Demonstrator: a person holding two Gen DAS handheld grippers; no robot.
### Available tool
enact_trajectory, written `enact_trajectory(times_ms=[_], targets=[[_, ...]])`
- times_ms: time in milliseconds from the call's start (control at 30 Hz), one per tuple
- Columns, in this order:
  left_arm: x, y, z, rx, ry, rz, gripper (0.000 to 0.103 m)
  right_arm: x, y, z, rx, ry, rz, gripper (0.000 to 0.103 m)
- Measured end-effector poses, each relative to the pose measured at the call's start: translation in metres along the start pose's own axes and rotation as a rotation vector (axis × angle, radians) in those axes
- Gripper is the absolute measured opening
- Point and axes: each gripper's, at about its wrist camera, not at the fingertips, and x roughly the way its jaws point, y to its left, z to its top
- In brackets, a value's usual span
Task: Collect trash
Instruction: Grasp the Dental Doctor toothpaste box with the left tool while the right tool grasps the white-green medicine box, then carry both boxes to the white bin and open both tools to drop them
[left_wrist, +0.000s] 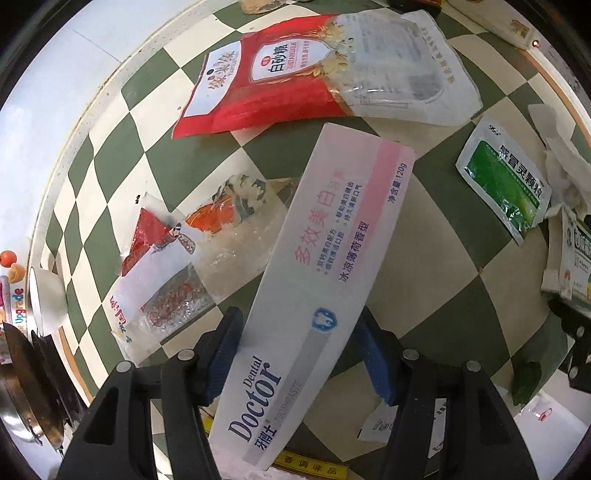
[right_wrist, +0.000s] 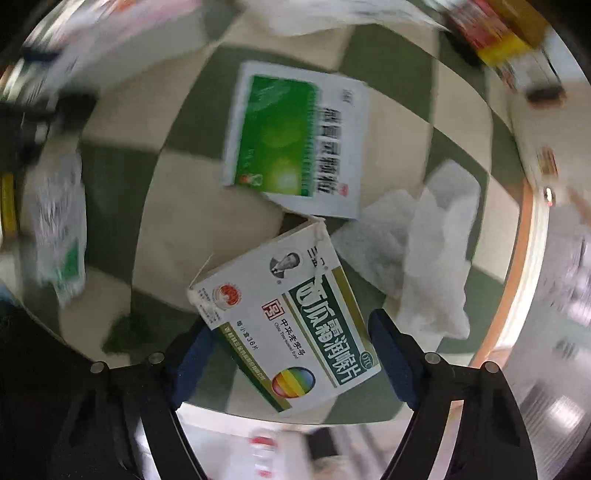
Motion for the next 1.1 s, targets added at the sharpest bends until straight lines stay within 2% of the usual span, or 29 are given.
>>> enact_trajectory(times_ms=[67, 167, 267, 600, 667, 733, 900, 967, 1100], targets=[[-0.002, 0.001, 0.001, -0.010, -0.005, 0.007, 0.056, -0.004, -0.011, -0.003, 0.093, -0.029, 0.040, 0.082], [-0.018, 0.001, -0.003, -0.023, -0.030, 0.012, 0.054, -0.009, -0.031, -0.011, 0.242, -0.070, 0.148, 0.080], [-0.040, 0.003, -0.003, -0.043, -0.081, 0.027, 0.053, -0.018, -0.046, -0.027, 0.363, -0.124, 0.218, 0.079], [-0.108, 0.006, -0.018, -0.067, -0.258, 0.058, 0.050, -0.068, -0.059, -0.099, 0.733, -0.336, 0.342, 0.077], [-0.121, 0.007, -0.021, -0.060, -0.295, 0.047, 0.050, -0.083, -0.067, -0.119, 0.803, -0.385, 0.356, 0.077], [-0.128, 0.011, -0.026, -0.053, -0.327, 0.030, 0.050, -0.096, -0.065, -0.115, 0.858, -0.423, 0.351, 0.076], [-0.145, 0.008, -0.029, 0.000, -0.391, -0.041, 0.049, -0.126, -0.063, -0.152, 1.025, -0.535, 0.334, 0.076], [-0.152, -0.003, -0.034, 0.036, -0.414, -0.075, 0.049, -0.131, -0.064, -0.174, 1.101, -0.574, 0.328, 0.076], [-0.179, -0.052, -0.053, 0.168, -0.454, -0.171, 0.049, -0.134, -0.063, -0.251, 1.288, -0.635, 0.323, 0.076]])
